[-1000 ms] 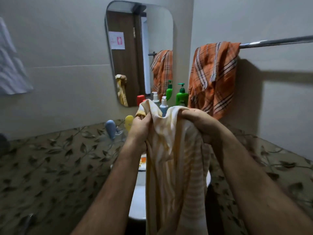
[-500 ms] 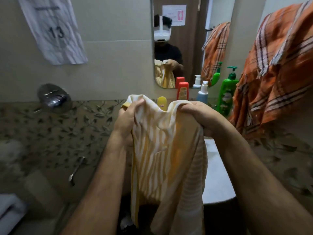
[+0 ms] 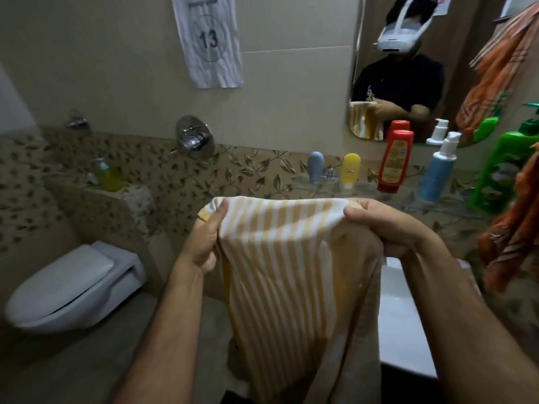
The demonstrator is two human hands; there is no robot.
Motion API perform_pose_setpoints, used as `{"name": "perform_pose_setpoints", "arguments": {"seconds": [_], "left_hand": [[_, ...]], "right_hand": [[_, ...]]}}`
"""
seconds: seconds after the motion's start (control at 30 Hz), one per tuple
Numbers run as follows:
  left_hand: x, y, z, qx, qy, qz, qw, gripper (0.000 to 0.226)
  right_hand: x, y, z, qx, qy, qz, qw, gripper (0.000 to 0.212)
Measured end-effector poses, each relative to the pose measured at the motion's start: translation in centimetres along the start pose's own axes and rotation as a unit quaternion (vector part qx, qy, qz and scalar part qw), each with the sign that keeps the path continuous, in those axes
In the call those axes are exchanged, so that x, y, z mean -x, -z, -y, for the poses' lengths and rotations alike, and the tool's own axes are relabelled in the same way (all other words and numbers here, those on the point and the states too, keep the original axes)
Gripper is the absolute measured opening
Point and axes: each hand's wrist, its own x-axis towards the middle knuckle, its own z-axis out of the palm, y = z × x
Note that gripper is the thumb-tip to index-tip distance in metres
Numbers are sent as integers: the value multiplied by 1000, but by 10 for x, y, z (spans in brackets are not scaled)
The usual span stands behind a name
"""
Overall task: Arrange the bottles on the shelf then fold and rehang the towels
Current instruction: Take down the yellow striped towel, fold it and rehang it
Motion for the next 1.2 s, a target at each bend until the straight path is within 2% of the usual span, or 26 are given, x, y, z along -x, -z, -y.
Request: {"name": "perform_pose_setpoints", "arguments": {"seconds": [0.07,0.17,0.23,0.33,0.4,0.53,0.63,0.7,0.77,0.8,0.87,0.93,1.03,1.13,1.2], "left_hand": [[-1,8,-3,4,7,-8,1000,55],[-8,25,-5,1,-11,-49,999,22],[-10,32,-6,-4,-20,-66,998,14],[-13,39,-7,-37,-36,-90,995,18],[-19,44,-9,-48,-40,-86,994,19],[-25,58,-16,-53,-45,-47,996,6],[-30,66,-21,-83,-82,-125,985,7],[-33,71,-26,-93,-118,-198,969,13],[-34,78,-35,-97,-151,-247,952,17],[-35,83,-40,-96,-167,-251,949,17],[-37,90,-53,-102,-197,-226,948,18],[-40,96,-65,-115,-210,-196,951,19],[-43,96,-76,-134,-214,-168,953,20],[-43,98,-81,-123,-207,-163,957,18],[-42,101,-82,-127,-204,-162,957,17]], "right_hand": [[-7,-4,-1,6,-3,-5,1000,52],[-19,-8,3,69,2,-111,991,17],[-26,-8,6,176,10,-179,968,20],[-35,-21,15,290,39,-213,932,13],[-44,-31,17,324,61,-221,918,14],[-62,-42,14,347,87,-251,900,23],[-73,-47,15,377,98,-282,876,26],[-78,-50,14,393,75,-261,878,26],[-78,-54,12,358,1,-170,918,33],[-79,-56,10,321,-42,-121,938,49],[-79,-59,2,267,-133,-65,952,76],[-82,-65,-8,231,-186,-15,955,76],[-90,-72,-20,204,-156,61,965,59],[-96,-72,-21,133,-103,70,983,32],[-99,-68,-20,109,-75,62,989,40]]}}
